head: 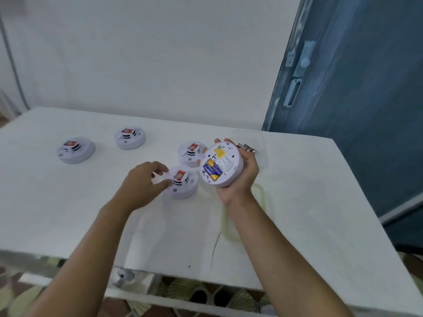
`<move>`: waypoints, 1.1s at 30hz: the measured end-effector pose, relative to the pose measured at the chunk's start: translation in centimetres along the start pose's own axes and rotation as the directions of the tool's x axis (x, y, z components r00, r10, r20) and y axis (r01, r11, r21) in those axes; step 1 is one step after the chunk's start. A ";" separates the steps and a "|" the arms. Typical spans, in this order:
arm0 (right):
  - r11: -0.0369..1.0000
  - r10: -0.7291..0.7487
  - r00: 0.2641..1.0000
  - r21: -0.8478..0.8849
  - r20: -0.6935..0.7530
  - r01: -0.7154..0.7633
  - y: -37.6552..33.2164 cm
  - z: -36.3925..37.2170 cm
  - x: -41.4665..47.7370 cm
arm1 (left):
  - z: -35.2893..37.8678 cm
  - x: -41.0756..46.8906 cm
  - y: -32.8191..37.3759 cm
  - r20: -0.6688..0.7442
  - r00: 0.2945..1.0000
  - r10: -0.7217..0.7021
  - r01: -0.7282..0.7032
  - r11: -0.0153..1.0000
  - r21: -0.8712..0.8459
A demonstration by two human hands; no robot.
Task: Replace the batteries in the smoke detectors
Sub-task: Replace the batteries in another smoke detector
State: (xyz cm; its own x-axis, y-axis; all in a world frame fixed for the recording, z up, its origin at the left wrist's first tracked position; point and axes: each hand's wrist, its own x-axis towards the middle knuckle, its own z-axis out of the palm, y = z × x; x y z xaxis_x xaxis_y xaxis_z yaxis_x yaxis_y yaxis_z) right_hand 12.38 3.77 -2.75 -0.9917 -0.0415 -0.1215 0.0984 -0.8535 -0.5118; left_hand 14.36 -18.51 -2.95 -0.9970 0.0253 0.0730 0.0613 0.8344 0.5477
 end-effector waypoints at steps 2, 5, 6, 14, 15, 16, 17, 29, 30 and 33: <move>1.000 0.014 1.000 0.000 0.027 -0.014 1.1 0.4 0.2 | -0.6 0.0 -2.4 0.056 0.991 -0.118 0.108 0.981 0.161; 0.999 0.030 0.997 0.016 0.076 -0.031 2.4 0.9 0.7 | -1.2 -0.4 -4.1 0.151 0.954 -0.261 0.192 0.913 0.360; 0.999 0.043 0.995 0.027 0.088 -0.045 2.8 1.2 0.7 | -1.3 -0.6 -4.4 0.180 0.945 -0.272 0.185 0.901 0.392; 0.998 0.059 0.990 -0.004 0.125 -0.059 4.7 2.2 0.5 | -1.3 -1.1 -5.0 0.077 0.967 -0.241 0.224 0.958 0.181; 0.998 0.064 0.989 0.000 0.135 -0.064 4.8 2.2 0.5 | -1.4 -1.2 -4.8 0.062 0.971 -0.233 0.223 0.966 0.134; 0.998 0.065 0.988 -0.001 0.141 -0.066 4.9 2.2 0.6 | -1.4 -1.2 -4.6 0.049 0.973 -0.227 0.222 0.970 0.095; 0.998 0.065 0.988 -0.006 0.143 -0.065 5.0 2.2 0.5 | -1.4 -1.2 -4.4 0.035 0.977 -0.212 0.209 0.975 0.075; 0.997 0.072 0.997 -0.007 0.032 -0.071 3.5 2.1 -0.1 | -1.4 -0.9 0.2 -0.060 0.976 -0.211 0.132 0.782 -0.609; 0.998 0.065 0.998 -0.014 0.024 -0.065 3.3 2.1 -0.2 | -1.4 -0.9 0.8 -0.010 0.973 -0.229 0.149 0.667 -0.730; 0.998 0.060 0.998 -0.030 0.011 -0.059 2.7 1.9 -0.3 | -1.2 -0.8 2.6 0.065 0.973 -0.220 0.160 0.448 -0.880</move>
State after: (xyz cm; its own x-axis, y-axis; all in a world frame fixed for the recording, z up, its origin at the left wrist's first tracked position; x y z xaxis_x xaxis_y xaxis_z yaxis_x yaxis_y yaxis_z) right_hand 12.76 0.46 -2.46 -0.9850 -0.0983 -0.1420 0.1594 -0.8337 -0.5287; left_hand 15.33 -17.02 -0.58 -0.9869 -0.1235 -0.1036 -0.0906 -0.1068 0.9901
